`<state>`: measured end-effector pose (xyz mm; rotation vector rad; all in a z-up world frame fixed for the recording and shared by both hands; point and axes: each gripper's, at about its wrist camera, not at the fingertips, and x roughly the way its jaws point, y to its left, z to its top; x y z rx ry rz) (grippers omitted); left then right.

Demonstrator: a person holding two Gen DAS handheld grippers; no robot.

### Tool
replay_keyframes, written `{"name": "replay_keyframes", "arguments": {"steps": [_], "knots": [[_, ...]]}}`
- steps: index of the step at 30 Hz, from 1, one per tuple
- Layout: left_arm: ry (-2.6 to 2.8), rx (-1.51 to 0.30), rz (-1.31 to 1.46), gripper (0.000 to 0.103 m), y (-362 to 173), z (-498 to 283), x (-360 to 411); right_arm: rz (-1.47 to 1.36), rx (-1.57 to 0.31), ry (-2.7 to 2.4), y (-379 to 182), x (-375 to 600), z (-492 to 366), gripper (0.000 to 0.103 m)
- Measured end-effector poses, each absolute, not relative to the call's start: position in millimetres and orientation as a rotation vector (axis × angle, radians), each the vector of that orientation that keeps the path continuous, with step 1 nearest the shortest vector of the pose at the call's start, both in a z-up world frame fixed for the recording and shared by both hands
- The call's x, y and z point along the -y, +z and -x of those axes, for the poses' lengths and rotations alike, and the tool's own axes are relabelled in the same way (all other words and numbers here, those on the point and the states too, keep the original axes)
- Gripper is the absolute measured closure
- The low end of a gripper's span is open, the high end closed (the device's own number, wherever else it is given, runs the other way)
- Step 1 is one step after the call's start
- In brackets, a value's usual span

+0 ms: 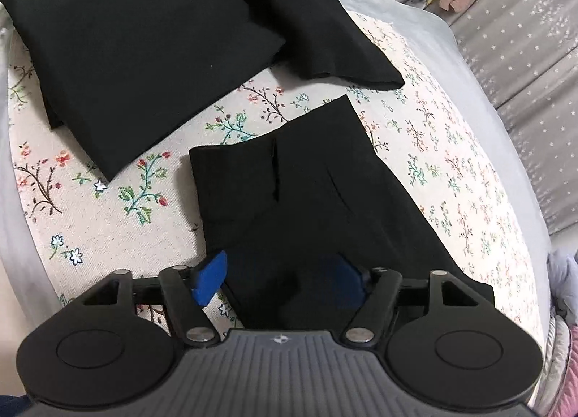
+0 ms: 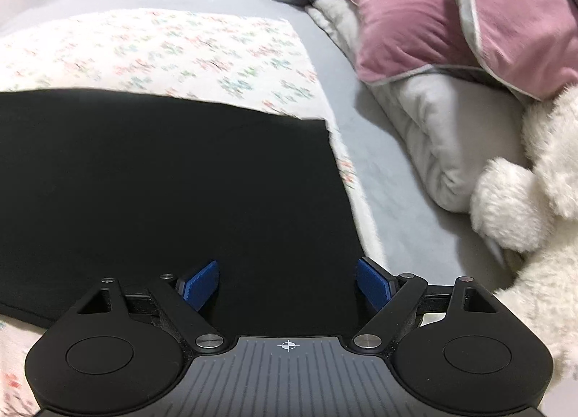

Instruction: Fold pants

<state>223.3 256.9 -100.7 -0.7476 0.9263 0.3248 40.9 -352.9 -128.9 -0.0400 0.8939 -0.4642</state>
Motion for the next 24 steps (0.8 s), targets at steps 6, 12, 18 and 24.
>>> {"name": "replay_keyframes", "arguments": {"steps": [6, 12, 18, 24], "knots": [[0.37, -1.02, 0.685, 0.003, -104, -221, -251, 0.116, -0.865, -0.357, -126, 317, -66, 0.019], [0.46, -0.932, 0.781, 0.003, -99, -201, -280, 0.179, -0.813, -0.268, -121, 288, -73, 0.019], [0.37, -0.922, 0.76, 0.0, -115, -214, -266, 0.183, -0.786, -0.169, -119, 262, -83, 0.019], [0.426, -0.861, 0.546, 0.008, -121, -240, -231, 0.185, -0.789, -0.088, -125, 239, -96, 0.019]]}}
